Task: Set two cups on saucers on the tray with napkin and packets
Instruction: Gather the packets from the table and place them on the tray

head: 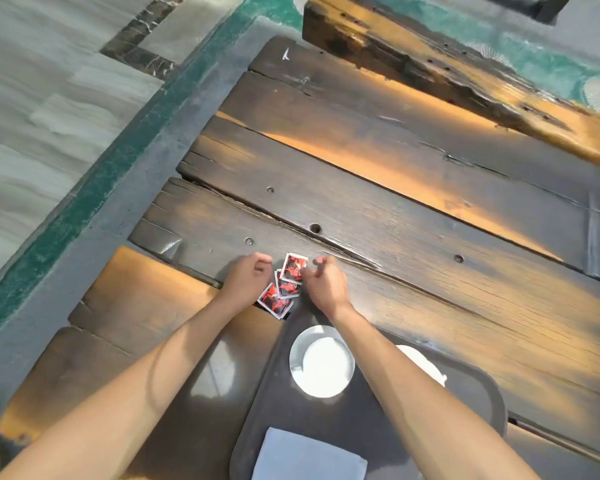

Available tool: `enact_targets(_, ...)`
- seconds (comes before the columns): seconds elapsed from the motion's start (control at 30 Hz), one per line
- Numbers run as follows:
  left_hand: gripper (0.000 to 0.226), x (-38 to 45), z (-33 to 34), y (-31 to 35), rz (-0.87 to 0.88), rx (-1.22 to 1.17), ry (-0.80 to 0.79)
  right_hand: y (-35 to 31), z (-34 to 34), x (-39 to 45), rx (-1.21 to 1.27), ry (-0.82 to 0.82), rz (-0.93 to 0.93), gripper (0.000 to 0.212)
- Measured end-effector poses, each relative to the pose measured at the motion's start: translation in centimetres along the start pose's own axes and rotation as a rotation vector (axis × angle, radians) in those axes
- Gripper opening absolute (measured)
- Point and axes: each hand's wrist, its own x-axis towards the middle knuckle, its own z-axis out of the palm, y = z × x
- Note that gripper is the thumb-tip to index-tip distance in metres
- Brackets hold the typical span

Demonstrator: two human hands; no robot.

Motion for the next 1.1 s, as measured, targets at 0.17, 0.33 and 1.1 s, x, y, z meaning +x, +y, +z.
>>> enact_targets(0.17,0.032,2.0,1.0,-0.7,0.060,0.072,-0.061,-1.0,2.9,1.9,-0.072,0.102,0.045,0.049)
enact_targets(0.33,0.031,2.9,0.7,-1.0,-0.073,-0.140,-0.076,-1.0,3.3,1.9,0.251,0.103,0.015,0.028)
enact_targets(1.1,0.019,-2.7,-1.0,-3.9,-0.442,-0.898,0.040,0.6,3.0,0.5,-0.045,-0.026,0.048,0.026)
